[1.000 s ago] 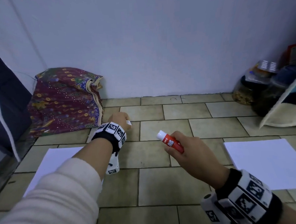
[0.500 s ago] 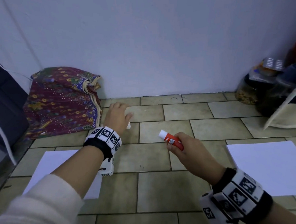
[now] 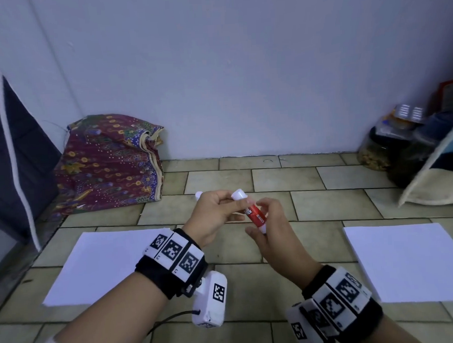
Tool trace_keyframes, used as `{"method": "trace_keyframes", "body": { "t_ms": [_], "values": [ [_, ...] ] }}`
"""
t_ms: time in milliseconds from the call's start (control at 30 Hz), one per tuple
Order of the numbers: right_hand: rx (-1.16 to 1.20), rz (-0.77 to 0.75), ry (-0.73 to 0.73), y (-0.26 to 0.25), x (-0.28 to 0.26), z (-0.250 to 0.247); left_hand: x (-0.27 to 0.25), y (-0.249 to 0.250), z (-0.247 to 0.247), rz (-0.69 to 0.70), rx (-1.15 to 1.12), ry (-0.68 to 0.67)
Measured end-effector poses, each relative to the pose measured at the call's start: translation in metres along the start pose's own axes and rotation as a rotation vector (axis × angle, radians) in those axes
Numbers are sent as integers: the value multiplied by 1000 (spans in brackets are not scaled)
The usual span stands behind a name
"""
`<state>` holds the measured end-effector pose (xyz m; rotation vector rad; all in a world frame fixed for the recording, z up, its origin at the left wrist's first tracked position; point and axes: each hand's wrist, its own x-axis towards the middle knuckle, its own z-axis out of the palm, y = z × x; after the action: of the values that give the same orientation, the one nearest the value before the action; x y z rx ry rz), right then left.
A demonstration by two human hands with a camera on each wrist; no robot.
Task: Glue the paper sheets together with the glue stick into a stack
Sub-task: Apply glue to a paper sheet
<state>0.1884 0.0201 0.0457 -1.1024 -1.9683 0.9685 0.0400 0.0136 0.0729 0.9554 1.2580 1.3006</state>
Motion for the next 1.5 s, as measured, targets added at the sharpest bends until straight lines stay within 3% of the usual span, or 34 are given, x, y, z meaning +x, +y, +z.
{"method": "trace_keyframes", "body": {
  "t_ms": [100, 200, 400, 533, 700, 967, 1167, 1333, 1500],
  "values": [
    [180, 34, 109, 7, -2, -7, -4, 0, -3, 75, -53, 33],
    [372, 75, 159, 11, -6, -12, -13, -1, -3, 168, -26, -24],
    [751, 96, 114, 13, -14, -19, -23, -3, -2, 275, -11, -85],
    [918, 152, -15, 13, -19, -16, -27, -6, -3, 305, -8, -114],
    [820, 94, -55, 15, -25, -18, -29, -7, -6, 304, -36, -106],
    [692, 158, -143, 5, -29, -18, -33, -5, -6, 255, -151, -96],
    [622, 67, -29, 5, -30, -13, -35, -2, -8, 252, -124, -92],
    [595, 175, -101, -4, -30, -17, -34, -3, -10, 243, -158, -144],
    [555, 74, -101, 1, -31, -19, -35, -4, -10, 237, -168, -121]
  ]
}}
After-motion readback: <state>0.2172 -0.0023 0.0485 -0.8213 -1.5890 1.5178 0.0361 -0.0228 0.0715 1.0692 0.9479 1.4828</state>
